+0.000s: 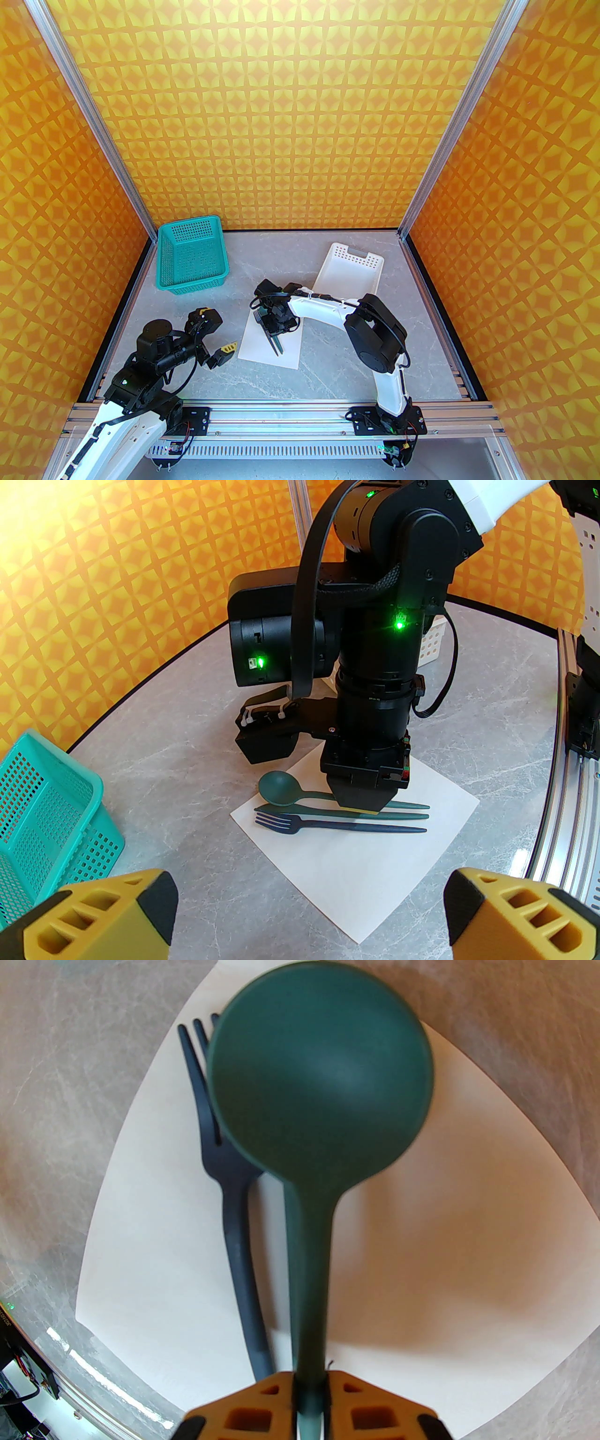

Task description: Place the utensils on the paper napkin and roll it up

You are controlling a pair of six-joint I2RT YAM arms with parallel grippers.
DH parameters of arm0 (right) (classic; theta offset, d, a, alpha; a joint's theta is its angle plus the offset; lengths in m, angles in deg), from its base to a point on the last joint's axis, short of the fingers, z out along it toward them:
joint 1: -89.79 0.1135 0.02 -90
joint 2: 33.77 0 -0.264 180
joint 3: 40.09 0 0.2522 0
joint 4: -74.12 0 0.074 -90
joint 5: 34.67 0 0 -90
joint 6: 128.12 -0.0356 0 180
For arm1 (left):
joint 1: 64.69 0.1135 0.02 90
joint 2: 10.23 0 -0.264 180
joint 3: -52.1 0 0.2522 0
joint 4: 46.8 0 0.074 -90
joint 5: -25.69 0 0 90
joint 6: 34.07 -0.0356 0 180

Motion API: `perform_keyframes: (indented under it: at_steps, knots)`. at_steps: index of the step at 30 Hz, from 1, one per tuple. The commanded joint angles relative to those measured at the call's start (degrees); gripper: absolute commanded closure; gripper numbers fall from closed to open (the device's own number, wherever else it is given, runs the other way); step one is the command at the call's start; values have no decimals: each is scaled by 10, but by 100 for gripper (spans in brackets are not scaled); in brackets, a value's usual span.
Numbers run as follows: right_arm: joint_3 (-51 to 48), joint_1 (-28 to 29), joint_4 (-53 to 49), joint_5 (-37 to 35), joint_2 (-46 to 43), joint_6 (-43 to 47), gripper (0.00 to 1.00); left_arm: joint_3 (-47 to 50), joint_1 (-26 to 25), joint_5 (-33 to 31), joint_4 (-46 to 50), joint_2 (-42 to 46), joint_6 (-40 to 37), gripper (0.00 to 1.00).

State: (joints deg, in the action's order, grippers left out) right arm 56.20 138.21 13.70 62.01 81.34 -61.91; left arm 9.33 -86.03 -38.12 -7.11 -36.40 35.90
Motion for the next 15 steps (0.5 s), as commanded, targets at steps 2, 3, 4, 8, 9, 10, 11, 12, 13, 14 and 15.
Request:
perform_keyframes:
  at_steps: [2,3,4,8,9,10,11,12,13,14,15]
  knots:
    - [8,3,-2,-18,15,5,84,8,-3,9,-2,2,-9,1]
    - [9,3,-2,-18,17,6,84,9,-2,10,-3,2,-9,1]
    - [9,4,-3,-18,18,8,84,8,-2,10,-2,2,-8,1]
    - [10,3,-4,-20,19,12,83,9,-3,10,-1,3,-9,1]
    - [9,4,-5,-21,20,14,83,9,-3,10,-2,2,-9,1]
    - [9,4,-5,-22,20,15,83,9,-3,10,-2,2,-9,1]
    - [9,3,-5,-22,21,16,83,9,-3,9,-1,2,-9,1]
    - [9,4,-5,-21,21,17,83,9,-3,10,-2,2,-9,1]
    - [9,3,-4,-21,21,16,83,8,-3,10,-2,2,-9,1]
    - [10,3,-5,-21,22,18,82,8,-3,10,-2,2,-9,1]
    - [10,3,-5,-21,22,18,82,8,-3,9,-1,2,-9,1]
